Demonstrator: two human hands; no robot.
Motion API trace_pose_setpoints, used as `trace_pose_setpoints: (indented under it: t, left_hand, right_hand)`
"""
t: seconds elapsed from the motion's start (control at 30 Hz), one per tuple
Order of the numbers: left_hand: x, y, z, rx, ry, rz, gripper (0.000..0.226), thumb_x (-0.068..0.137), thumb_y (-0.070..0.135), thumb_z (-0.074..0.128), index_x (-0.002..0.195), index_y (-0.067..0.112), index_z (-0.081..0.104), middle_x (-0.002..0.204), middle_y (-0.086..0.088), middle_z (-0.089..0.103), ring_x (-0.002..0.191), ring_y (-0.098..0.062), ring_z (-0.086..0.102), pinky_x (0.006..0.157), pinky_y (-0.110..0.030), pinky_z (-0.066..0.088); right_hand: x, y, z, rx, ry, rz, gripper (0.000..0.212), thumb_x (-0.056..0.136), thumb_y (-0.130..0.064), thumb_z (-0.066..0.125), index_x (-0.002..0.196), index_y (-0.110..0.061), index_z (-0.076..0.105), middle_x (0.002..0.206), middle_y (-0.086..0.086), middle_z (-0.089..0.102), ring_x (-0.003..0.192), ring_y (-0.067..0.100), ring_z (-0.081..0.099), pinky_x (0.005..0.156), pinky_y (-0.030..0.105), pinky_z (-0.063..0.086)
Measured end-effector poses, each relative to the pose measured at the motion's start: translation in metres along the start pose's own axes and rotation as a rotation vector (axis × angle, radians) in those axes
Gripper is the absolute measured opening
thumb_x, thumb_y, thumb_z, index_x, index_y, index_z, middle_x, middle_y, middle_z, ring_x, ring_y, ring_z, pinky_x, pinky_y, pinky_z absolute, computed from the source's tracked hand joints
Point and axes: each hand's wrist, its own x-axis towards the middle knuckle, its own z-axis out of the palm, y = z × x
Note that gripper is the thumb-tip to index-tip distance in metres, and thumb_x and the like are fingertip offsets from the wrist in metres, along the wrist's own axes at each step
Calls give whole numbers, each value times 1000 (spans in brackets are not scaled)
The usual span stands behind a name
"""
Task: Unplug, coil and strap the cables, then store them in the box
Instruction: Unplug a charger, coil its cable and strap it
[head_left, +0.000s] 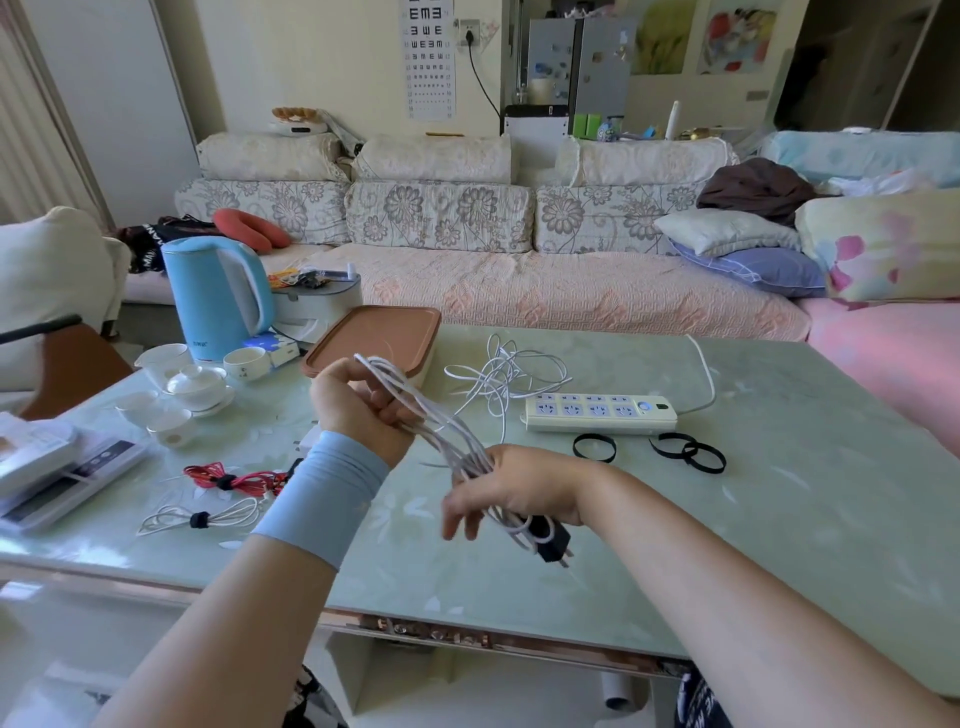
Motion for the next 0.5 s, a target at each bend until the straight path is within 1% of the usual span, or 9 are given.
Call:
trace_pose_setpoints:
  t: [0.07,0.13,0.2,0.23,0.27,0.33,0.37,0.43,0.5]
  left_hand:
    - [-2,8,-4,107,-33,-1,11,56,14,38,51,20,30,49,4,18,38,-14,12,37,-16,20]
    - [-3,10,-7,168,-22,11,13,58,12,35,49,21,28,47,3,16,37,-15,11,38,-18,22]
    - [-1,10,-11,215,11,18,14,58,12,34,49,20,27,47,2,16,37,-16,11,41,-20,27]
    - [0,8,-13,255,26,10,14,59,11,34,52,20,27,48,1,17,38,-16,13,44,-22,31]
    - [1,8,-14,305,29,-4,14,62,9,34,56,19,28,49,0,19,38,-17,16,48,-24,37]
    - [7,5,-16,475,69,-37,16,73,5,34,60,14,37,49,-4,33,38,-20,36,55,-30,50]
    - [10,4,-17,589,90,-41,17,77,3,34,65,8,45,51,-8,44,42,-25,49,55,-32,55]
    - [18,3,-25,907,102,1,24,82,2,38,89,4,60,69,-9,63,63,-29,65,63,-34,59]
    - [21,6,-29,1310,98,229,43,71,5,39,97,23,68,94,-5,70,87,-27,66,82,-37,56]
  right_hand:
    - [-2,3,-7,-21,-32,27,22,91,-20,65,70,-15,70,79,3,75,75,18,68,77,26,49]
    - [-4,6,-13,-37,-33,53,18,91,-14,64,74,-10,65,70,2,72,69,21,68,68,27,48]
    - [-5,9,-19,-19,-46,50,1,92,-10,60,92,-9,61,68,4,67,64,23,67,65,29,49]
    - [-7,10,-21,5,-65,46,9,95,-8,57,103,-9,59,68,5,66,63,23,68,66,31,50]
    - [-9,12,-23,29,-89,45,14,98,-6,53,111,-9,57,68,4,66,63,23,69,69,32,51]
    - [-13,17,-27,102,-102,84,14,102,-7,47,110,-8,58,63,1,62,59,19,69,65,29,53]
    - [-15,19,-28,141,-94,123,14,103,-8,45,107,-8,59,59,-1,55,51,17,64,59,28,54]
    - [-17,24,-34,154,-81,211,15,104,-14,45,105,-11,59,54,-4,40,38,11,45,52,30,53]
    - [-21,27,-38,51,-57,282,14,103,-20,48,104,-13,60,53,-5,35,35,10,35,48,27,46]
